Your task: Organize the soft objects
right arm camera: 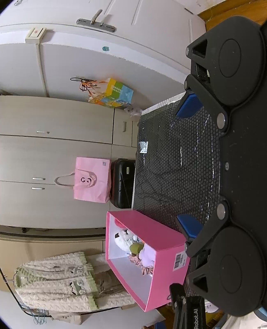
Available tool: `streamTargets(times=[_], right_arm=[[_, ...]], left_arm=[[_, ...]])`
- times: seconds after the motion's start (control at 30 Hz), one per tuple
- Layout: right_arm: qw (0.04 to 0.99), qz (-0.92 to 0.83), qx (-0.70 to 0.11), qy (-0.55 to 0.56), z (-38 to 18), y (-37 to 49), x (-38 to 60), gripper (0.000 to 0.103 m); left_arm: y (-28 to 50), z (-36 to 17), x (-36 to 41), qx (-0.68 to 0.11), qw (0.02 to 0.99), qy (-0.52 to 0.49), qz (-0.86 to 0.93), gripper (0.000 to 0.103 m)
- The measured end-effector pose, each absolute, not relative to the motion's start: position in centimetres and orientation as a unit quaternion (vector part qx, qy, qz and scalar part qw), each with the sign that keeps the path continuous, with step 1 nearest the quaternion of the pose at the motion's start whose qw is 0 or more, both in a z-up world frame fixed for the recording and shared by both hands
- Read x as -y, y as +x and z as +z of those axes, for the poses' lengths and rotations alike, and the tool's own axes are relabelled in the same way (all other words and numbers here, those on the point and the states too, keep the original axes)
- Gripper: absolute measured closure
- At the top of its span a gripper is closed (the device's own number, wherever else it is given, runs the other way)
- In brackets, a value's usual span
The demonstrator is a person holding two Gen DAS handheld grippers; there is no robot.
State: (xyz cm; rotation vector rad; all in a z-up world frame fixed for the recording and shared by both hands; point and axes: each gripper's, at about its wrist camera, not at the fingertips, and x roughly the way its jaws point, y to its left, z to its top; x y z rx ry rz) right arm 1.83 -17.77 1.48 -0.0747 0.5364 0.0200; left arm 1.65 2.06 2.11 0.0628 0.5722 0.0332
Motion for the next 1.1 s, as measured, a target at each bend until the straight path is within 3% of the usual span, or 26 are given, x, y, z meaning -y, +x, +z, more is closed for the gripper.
streamTargets(times=[1.1], right_arm=[[0.967, -0.012, -0.253, -0.033, 1.1, 1.2, 17.6, 0.001]], left_arm=[[0.9, 1.9, -3.1, -0.231, 0.972, 0.022, 0.041, 0.000]])
